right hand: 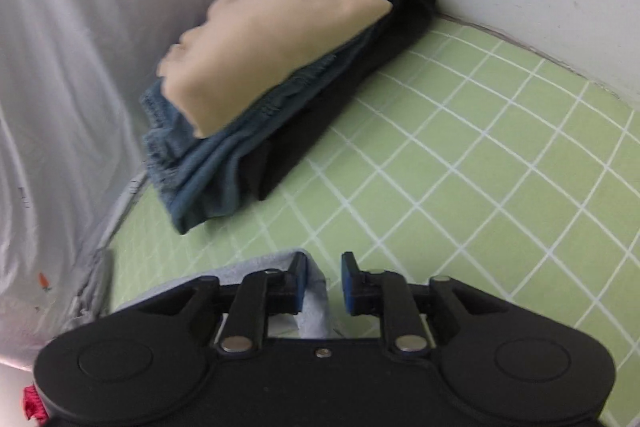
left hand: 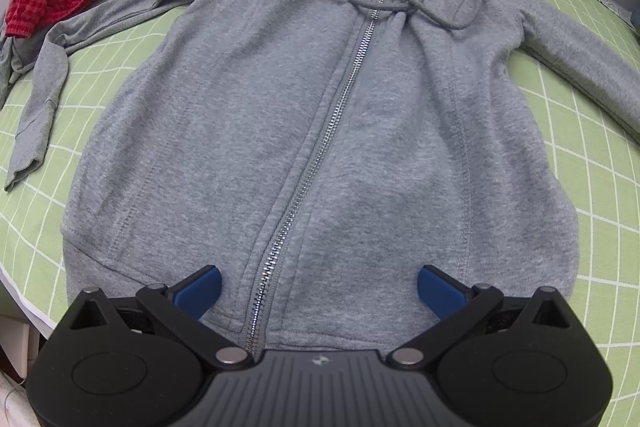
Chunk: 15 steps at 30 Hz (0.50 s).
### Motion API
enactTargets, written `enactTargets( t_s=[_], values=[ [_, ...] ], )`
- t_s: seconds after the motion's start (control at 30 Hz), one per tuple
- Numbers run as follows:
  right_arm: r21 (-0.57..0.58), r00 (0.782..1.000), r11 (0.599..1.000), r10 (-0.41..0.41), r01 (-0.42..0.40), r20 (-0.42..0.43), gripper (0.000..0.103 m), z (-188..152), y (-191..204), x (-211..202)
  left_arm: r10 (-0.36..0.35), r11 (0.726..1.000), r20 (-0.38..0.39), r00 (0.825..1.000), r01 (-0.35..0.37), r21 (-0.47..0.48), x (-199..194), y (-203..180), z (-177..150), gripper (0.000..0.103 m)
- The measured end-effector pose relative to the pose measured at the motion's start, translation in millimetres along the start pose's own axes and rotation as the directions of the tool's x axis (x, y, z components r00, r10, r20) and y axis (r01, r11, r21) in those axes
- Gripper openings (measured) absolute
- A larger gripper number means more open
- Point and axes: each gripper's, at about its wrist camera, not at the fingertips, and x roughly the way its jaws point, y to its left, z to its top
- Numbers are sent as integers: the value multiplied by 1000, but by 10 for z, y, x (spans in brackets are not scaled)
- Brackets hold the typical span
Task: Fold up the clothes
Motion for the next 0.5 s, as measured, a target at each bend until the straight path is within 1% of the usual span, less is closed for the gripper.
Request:
enactTargets(
  t_s=[0.03, 0.07, 0.1, 0.2, 0.23, 0.27, 0.33, 0.37, 0.43, 0.5],
  values=[
    [-24, 997, 997, -73, 73, 8, 40, 14, -6, 137, 0, 1000, -1, 1000, 0, 0, 1, 0, 0, 103],
    [-44, 994, 993, -109, 110, 29, 35, 12, 8, 182, 0, 1000, -2, 1000, 0, 0, 1, 1, 3, 103],
    [-61, 990, 989, -128, 132, 56, 37, 3, 30, 185, 1, 1000, -2, 1000, -1, 0, 3, 3, 8, 103],
    [-104, 979, 981, -149, 164, 136, 50, -124, 119, 38, 3, 1000, 0, 1000, -3, -3, 3, 11, 16, 103],
    [-125, 976, 977, -150, 171, 160, 63, -195, 142, -22, 4, 1000, 1, 1000, -4, -4, 3, 14, 17, 103],
    [-144, 970, 972, -156, 184, 186, 79, -275, 154, -76, 5, 1000, 1, 1000, -5, -5, 4, 17, 19, 103],
    [-178, 955, 960, -172, 218, 242, 96, -445, 167, -179, 6, 1000, -1, 1000, -6, -7, 8, 22, 35, 103],
    [-190, 950, 956, -172, 225, 261, 103, -512, 147, -204, 6, 1000, -4, 1000, -6, -9, 11, 23, 46, 103],
    [-209, 943, 950, -165, 231, 290, 103, -630, 85, -232, 7, 1000, -6, 1000, -7, -10, 18, 24, 57, 103],
    [-222, 941, 944, -174, 242, 289, 103, -698, 66, -209, 9, 1000, -5, 1000, -9, -11, 22, 18, 63, 103]
  ],
)
